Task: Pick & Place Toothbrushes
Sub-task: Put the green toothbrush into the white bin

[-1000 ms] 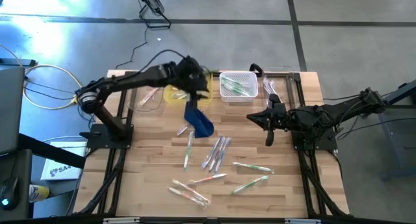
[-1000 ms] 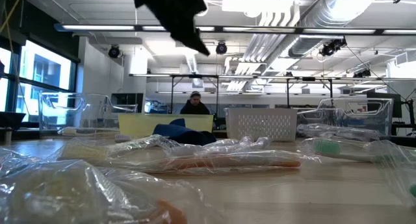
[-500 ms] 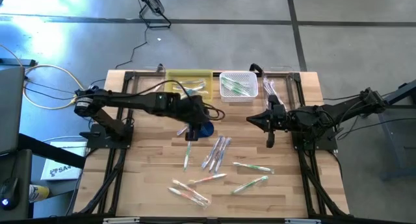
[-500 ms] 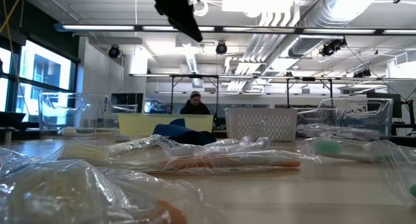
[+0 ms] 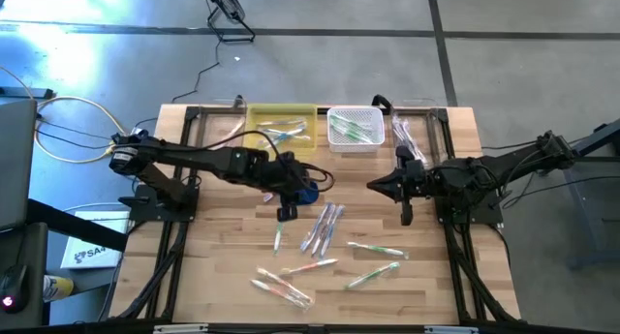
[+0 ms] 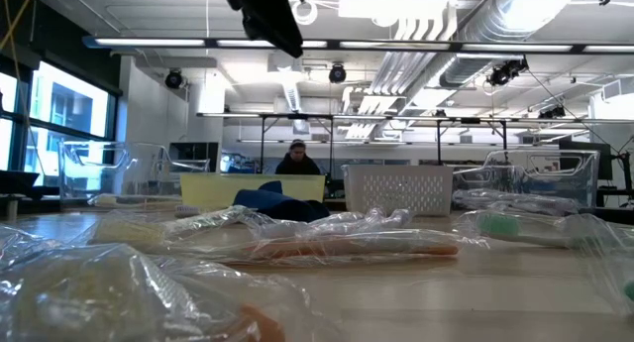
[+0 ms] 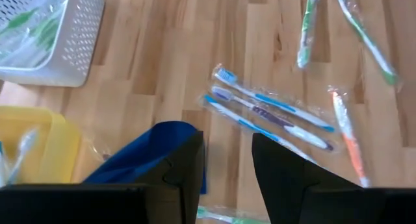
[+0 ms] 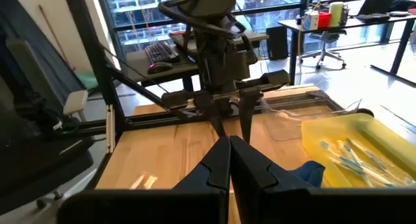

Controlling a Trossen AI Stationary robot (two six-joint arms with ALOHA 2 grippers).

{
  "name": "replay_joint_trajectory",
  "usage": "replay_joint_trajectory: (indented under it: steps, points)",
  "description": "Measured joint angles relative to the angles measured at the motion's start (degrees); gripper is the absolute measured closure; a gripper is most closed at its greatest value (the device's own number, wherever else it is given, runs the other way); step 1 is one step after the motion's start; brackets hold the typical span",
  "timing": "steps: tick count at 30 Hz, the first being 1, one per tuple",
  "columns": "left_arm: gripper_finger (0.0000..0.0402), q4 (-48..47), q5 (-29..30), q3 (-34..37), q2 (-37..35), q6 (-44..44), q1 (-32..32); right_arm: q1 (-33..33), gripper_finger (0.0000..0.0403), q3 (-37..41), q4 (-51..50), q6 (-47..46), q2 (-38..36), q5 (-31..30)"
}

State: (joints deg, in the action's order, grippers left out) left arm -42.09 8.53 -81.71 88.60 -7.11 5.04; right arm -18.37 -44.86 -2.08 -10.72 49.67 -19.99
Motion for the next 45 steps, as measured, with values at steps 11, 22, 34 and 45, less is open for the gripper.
replay_joint_trajectory:
  steps: [11,22,34,45]
  points:
    - [0.0274,0.0,-0.7,0.0,0.0,-14.6,1.8,0.0,0.0400,0.0,-1.7,0.0,0.0,2.5]
    - [0.0274,-14.2,0.1,0.1,3.6,-44.5,7.3,0.0,0.0400,0.0,-3.7,0.0,0.0,2.4]
    - [0.0274,-17.9,-4.6,0.1,13.4,-50.8,8.1,0.0,0.0400,0.0,-5.7,0.4,0.0,2.4]
    - [0.0225,-18.3,-11.1,0.0,20.4,-50.5,8.1,0.0,0.0400,0.0,-7.7,0.4,0.0,2.4]
